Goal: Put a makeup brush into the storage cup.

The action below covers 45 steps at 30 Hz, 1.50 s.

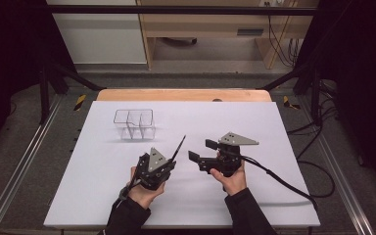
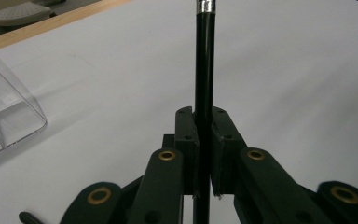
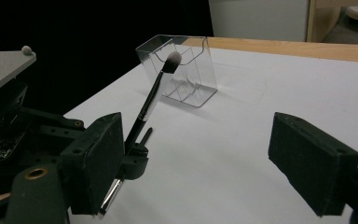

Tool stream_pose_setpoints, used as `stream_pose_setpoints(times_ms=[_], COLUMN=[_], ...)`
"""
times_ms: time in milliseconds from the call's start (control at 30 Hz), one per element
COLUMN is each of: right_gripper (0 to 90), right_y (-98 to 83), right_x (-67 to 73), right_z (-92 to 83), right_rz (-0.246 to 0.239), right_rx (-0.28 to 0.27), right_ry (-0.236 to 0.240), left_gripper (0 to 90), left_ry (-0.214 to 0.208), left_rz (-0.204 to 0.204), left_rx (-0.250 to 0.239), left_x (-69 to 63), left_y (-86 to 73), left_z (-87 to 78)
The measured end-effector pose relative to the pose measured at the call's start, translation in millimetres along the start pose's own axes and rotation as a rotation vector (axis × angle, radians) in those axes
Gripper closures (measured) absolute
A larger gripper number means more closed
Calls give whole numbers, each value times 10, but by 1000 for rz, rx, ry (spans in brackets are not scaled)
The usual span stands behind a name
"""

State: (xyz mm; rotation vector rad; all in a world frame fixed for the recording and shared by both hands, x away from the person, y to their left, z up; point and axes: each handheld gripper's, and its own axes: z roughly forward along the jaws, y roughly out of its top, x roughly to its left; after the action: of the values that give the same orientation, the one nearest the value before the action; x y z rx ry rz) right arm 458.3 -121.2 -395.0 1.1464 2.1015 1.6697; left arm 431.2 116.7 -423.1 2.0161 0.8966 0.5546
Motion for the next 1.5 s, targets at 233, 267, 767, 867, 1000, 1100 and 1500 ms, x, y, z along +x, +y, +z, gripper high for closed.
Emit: stream_pose_setpoints(times_ms=[233, 267, 767, 867, 1000, 1100, 1500], right_gripper=[247, 252, 409, 455, 536, 593, 792], right_y=[-30, -35, -76, -76, -74, -76, -75], right_x=[11, 10, 28, 29, 30, 25, 28], right_z=[62, 73, 137, 143, 145, 155, 156], right_rz=[43, 49, 98, 110, 126, 135, 160], right_rx=[-11, -11, -39, -42, -44, -44, -45], right_ry=[23, 25, 48, 54, 63, 67, 98], left_gripper=[829, 829, 829, 829, 829, 829, 827], left_ry=[7, 8, 5, 3, 0, -5, -12], left_rz=[-13, -14, -20, -23, -30, -36, -40], left_rx=[0, -1, -20, -19, -22, -26, -35], left_x=[-59, -67, -235, -262, -284, -297, -345], left_y=[29, 32, 79, 79, 78, 81, 69], left_z=[43, 47, 104, 121, 130, 133, 134])
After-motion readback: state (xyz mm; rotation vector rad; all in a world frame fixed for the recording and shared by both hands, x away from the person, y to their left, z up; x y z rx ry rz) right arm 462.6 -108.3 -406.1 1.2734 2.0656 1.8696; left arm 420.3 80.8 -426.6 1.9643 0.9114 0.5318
